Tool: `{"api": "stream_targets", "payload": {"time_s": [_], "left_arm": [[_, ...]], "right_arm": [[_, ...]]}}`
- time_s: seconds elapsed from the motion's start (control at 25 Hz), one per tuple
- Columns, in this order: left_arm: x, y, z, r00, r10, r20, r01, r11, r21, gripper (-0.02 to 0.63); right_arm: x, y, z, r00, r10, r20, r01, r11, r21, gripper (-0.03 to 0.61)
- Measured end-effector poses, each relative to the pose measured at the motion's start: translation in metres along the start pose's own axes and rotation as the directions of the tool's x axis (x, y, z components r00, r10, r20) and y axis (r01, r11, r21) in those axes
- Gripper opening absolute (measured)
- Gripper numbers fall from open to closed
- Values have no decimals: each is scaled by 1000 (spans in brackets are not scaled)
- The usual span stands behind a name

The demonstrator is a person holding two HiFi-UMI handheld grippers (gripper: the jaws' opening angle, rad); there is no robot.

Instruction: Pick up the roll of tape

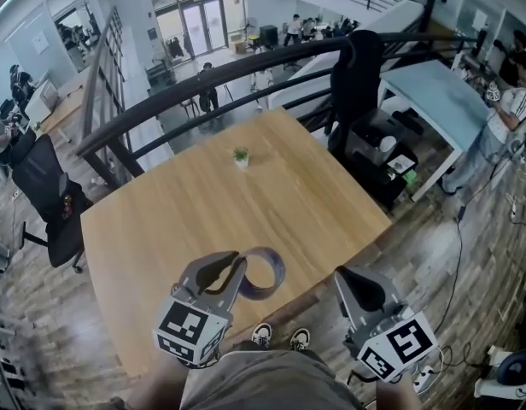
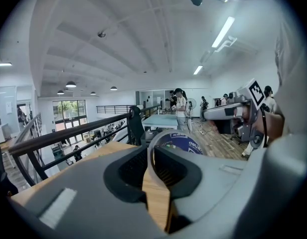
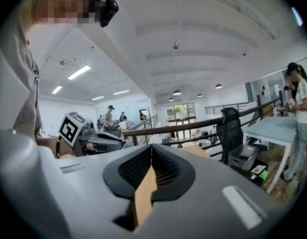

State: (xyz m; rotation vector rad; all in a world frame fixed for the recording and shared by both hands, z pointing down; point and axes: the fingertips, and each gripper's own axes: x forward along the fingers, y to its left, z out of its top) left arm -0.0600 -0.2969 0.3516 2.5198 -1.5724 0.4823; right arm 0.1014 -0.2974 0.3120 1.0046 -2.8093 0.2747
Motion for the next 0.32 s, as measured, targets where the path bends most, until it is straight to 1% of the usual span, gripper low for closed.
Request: {"api": "stream_targets", "payload": {"time_s": [0.32], "left_arm": [[-1,-5,0,1000,-11,3,11,1000,3,43]], "right_arm": [[-3,3,-4,1000,0,-13,0,1000,-8,11]]}}
